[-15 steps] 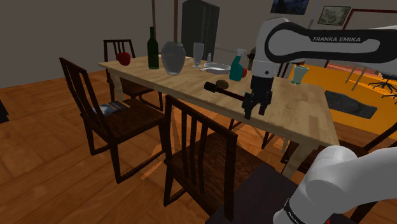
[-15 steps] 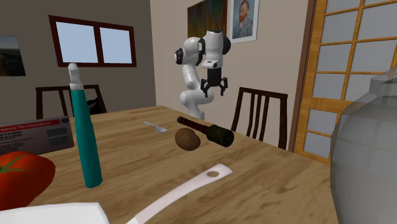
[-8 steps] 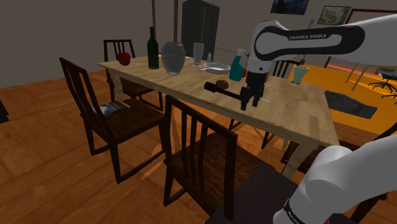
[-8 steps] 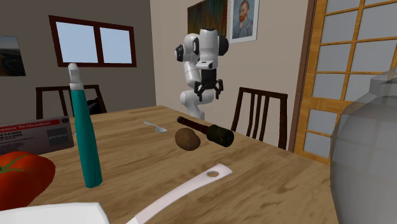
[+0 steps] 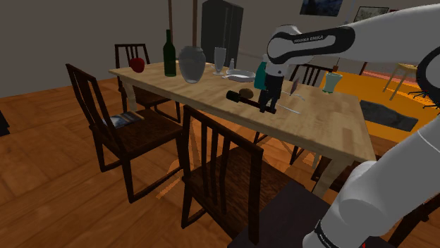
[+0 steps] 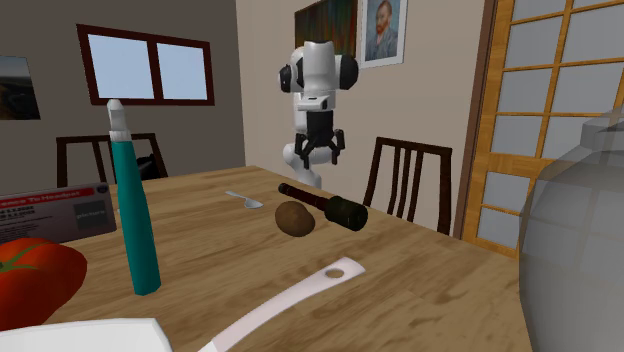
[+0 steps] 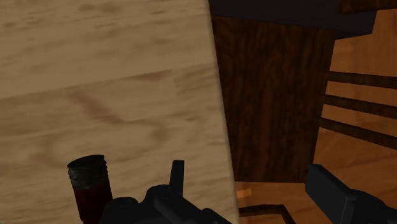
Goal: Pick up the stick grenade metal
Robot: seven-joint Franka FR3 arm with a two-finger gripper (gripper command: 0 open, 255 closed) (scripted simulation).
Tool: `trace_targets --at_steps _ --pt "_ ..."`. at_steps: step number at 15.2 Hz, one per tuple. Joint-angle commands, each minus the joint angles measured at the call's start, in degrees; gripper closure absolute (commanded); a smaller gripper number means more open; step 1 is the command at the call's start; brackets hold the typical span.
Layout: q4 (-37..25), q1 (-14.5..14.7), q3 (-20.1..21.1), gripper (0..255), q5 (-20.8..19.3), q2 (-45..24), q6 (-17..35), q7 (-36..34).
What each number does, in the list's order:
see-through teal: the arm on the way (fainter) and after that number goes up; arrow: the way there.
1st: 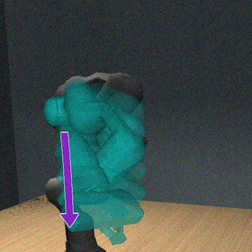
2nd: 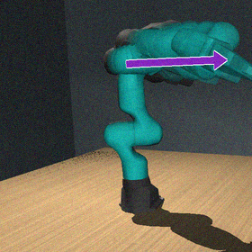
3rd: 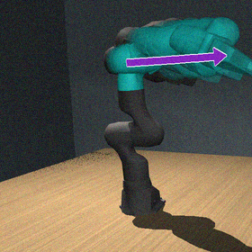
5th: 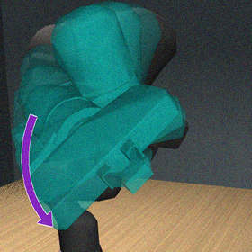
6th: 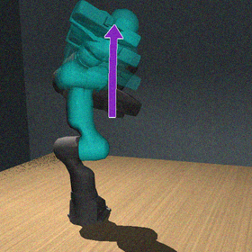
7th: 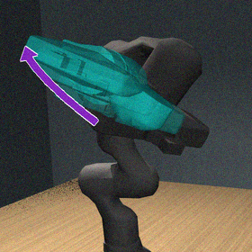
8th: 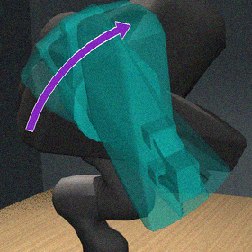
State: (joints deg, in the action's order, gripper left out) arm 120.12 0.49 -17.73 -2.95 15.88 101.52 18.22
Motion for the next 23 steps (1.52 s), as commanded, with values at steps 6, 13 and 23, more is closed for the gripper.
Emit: trace_targets --at_steps 6,13,23 --pt "-14.7 -0.6 -4.0 0 4.3 -14.8 1.7 11.6" --pt "-33.0 -3.8 -5.2 0 10.7 -30.1 -0.6 21.3" --pt "-27.5 -3.7 -5.0 255 11.0 -30.4 5.1 21.7"
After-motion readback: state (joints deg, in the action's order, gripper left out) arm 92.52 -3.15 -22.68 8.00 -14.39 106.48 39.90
